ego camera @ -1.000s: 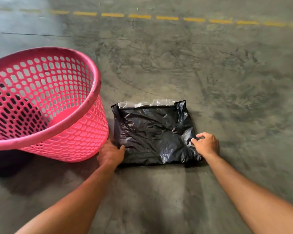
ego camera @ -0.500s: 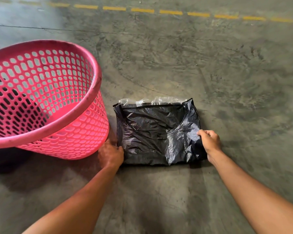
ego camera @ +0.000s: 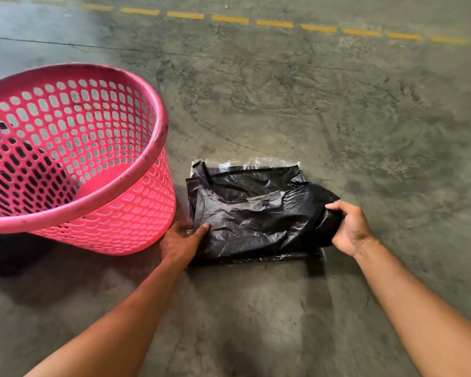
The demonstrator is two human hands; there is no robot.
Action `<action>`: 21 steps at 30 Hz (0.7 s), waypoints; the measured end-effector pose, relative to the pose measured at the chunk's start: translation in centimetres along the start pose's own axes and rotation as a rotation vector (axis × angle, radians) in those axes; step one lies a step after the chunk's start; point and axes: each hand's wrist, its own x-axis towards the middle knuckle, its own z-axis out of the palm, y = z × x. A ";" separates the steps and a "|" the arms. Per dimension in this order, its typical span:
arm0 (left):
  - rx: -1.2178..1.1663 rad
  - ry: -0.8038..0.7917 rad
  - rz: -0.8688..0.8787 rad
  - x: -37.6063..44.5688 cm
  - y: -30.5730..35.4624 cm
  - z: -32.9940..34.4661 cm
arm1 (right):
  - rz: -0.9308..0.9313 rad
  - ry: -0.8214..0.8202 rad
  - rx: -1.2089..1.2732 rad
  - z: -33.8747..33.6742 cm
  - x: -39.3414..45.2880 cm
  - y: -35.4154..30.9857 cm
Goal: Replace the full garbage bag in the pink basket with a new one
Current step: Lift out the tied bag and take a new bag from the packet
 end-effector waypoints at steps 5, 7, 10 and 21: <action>-0.144 -0.135 0.020 -1.0 1.2 -0.5 | 0.022 -0.059 0.071 -0.8 -0.6 -0.7; -0.171 -0.199 0.043 -1.1 1.6 -0.6 | 0.037 -0.048 0.035 -1.0 -0.9 -0.7; -0.140 -0.391 0.087 -1.5 2.6 -1.0 | 0.055 -0.040 -0.010 -0.9 -1.9 -0.6; -0.265 -0.235 0.718 -8.1 14.2 -4.5 | -0.374 0.119 -0.176 6.3 -7.8 -7.1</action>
